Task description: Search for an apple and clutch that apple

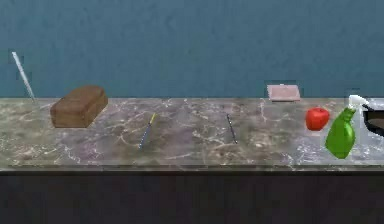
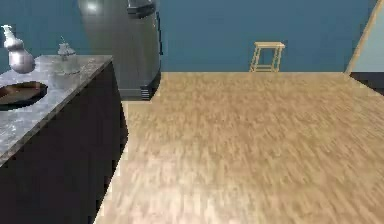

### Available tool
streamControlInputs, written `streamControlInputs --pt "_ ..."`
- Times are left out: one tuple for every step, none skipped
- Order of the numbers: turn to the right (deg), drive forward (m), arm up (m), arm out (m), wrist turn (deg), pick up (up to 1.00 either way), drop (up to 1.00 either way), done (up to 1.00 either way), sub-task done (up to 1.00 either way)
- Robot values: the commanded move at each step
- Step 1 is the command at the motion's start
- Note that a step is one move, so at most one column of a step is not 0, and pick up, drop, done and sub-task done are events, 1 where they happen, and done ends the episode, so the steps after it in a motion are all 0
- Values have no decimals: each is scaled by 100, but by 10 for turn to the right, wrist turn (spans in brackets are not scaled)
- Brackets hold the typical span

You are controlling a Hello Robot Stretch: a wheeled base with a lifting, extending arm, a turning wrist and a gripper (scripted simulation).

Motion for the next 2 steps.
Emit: streamControlInputs --pt "450 0 0 0 0 0 0 0 0" --pt "450 0 0 0 0 0 0 0 0"
